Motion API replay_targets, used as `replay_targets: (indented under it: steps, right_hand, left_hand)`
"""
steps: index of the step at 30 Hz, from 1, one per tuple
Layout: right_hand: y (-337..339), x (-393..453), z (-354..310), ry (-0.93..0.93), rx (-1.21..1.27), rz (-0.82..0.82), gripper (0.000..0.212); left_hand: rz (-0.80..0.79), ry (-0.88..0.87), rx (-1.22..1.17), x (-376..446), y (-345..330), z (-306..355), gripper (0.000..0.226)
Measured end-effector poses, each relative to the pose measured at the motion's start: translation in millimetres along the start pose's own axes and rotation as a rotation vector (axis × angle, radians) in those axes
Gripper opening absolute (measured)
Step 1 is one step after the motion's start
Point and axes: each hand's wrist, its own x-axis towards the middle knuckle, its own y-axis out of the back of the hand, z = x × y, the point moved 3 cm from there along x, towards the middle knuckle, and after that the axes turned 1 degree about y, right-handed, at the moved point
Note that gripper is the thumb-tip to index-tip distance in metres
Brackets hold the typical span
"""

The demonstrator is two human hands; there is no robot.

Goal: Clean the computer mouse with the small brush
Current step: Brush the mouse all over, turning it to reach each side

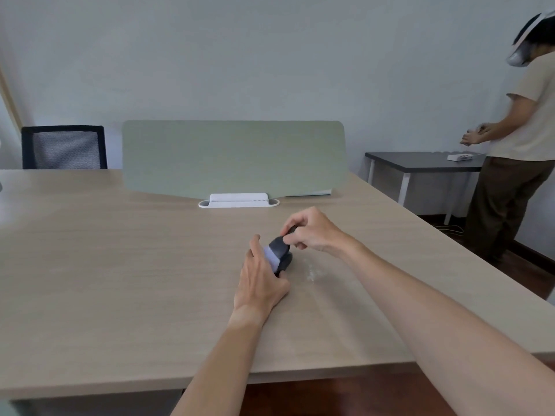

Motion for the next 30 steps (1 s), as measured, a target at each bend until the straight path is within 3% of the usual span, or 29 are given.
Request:
replay_targets:
  steps: [4,11,15,20,30]
  right_hand:
    - [-4,0,4,0.049,-0.180,-0.064,0.026]
    - [16,4,8,0.101,-0.373,0.141,0.025]
    - [25,1,4,0.067,-0.224,0.225,0.027]
    - [0,-1,9,-0.042,-0.171,0.025,0.030]
    - [6,5,17,0.040,-0.315,0.265,0.033]
  left_hand:
    - [-0.012,-0.016,0.020,-1,3,1,0.089]
    - [0.024,-0.029,0.017,-2,3,4,0.086]
    - [0.011,-0.019,0.019,-2,3,3,0.085]
    - [0.048,-0.031,-0.004,-4,5,5,0.077]
    - [0.030,-0.017,0.050,-5,8,7,0.083]
